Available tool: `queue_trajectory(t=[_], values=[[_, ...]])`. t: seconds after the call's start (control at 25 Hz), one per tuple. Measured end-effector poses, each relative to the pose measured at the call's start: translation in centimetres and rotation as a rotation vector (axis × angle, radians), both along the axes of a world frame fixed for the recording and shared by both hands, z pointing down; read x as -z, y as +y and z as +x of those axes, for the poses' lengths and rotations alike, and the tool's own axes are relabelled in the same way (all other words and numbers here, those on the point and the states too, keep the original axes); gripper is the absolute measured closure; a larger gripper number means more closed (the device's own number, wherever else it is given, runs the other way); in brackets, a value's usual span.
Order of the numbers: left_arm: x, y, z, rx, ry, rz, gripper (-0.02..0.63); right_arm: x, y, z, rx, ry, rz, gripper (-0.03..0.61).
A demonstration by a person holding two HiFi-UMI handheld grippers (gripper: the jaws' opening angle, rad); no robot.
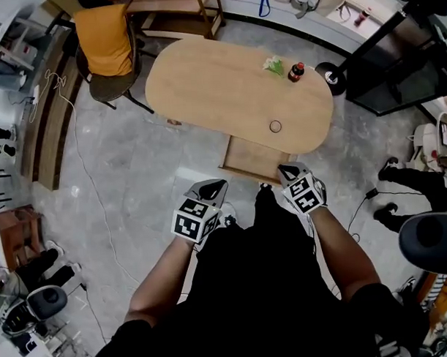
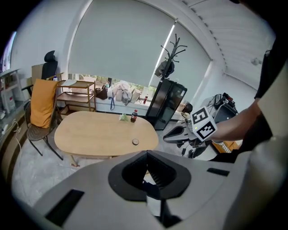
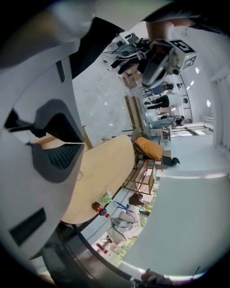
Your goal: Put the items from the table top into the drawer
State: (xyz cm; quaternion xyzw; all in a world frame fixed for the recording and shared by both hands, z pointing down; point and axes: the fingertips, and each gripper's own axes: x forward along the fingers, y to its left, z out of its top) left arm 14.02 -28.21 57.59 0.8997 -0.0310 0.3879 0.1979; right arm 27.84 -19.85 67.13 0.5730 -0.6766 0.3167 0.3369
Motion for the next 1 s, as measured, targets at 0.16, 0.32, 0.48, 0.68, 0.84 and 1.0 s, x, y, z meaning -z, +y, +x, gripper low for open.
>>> queue_trajectory(t=[0.16, 0.32, 0.48, 0.68, 0.84, 1.0], values=[[-3.5, -0.8, 2.7, 0.052, -0.103, -0.03, 0.609, -8.6, -1.4, 4.5, 0.085, -0.006, -0.142, 0.574], [-6.8, -2.5, 5.4, 0.106, -0.164, -0.079, 0.609, -15.0, -5.2, 8.8, 0.118, -0.01, -0.189, 0.572], [-10.4, -2.8, 7.1, 0.143, -0.209, -0.115, 0.609, -21.1, -8.4, 12.2, 0.153, 0.04, -0.216, 0.572], [-13.4, -2.2, 7.3, 0.164, -0.261, -0.155, 0.609, -26.5, -10.9, 13.3, 0.224, 0.073, -0.26, 0.553], [-14.8, -1.8, 7.1, 0.179, -0.271, -0.175, 0.609, -29.2, -11.2, 12.8, 0.282, 0.1, -0.305, 0.5], [-15.5, -1.5, 7.2, 0.194, -0.264, -0.192, 0.609, -30.6, -10.7, 12.9, 0.29, 0.143, -0.336, 0.527]])
